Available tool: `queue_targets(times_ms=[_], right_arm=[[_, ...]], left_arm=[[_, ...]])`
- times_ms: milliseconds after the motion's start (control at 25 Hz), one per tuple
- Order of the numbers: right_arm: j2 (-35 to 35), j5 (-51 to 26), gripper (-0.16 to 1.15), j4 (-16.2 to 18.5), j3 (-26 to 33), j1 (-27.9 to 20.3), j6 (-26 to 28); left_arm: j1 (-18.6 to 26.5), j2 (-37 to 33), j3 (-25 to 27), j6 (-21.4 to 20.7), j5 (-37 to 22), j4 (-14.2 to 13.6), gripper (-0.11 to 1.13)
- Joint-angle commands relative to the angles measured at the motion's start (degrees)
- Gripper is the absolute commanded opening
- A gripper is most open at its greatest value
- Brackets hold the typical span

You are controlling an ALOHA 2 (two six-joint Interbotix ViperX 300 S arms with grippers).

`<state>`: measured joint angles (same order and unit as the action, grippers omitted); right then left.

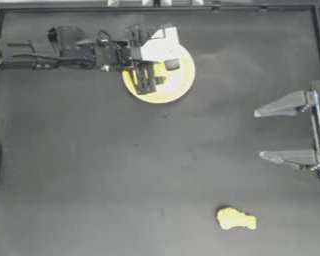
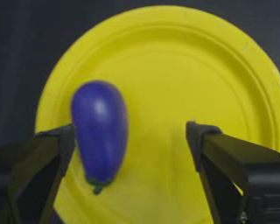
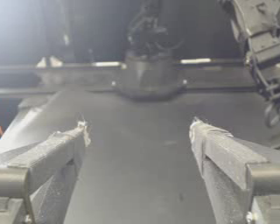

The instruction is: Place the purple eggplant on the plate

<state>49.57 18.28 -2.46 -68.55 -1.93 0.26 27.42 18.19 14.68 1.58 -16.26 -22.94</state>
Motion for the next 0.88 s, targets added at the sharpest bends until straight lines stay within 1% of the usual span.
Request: queue_targets(times_ms=[40,280,440,760,880], right_arm=[[-0.3,0.4,0.99,-0.2,0.8,0.0,-0.1],[-0.4,0.4,0.99,-0.2,0.9,0.0,-0.1],[-0.4,0.4,0.99,-0.2,0.9,0.0,-0.1],[-0.3,0.4,0.99,-0.2,1.1,0.0,-0.1],[-0.3,0.4,0.99,-0.2,1.0,0.0,-0.1]], left_arm=[[-0.1,-8.2,-1.1,-0.1,0.2,-0.1,1.02],[-0.7,-13.1,0.3,-0.1,0.1,-0.1,1.01],[-1.8,-17.1,2.5,0.1,0.2,0.1,1.01],[-6.5,-25.5,7.1,0.5,0.7,0.6,1.01],[-8.5,-28.3,9.1,0.5,0.9,1.6,1.00]])
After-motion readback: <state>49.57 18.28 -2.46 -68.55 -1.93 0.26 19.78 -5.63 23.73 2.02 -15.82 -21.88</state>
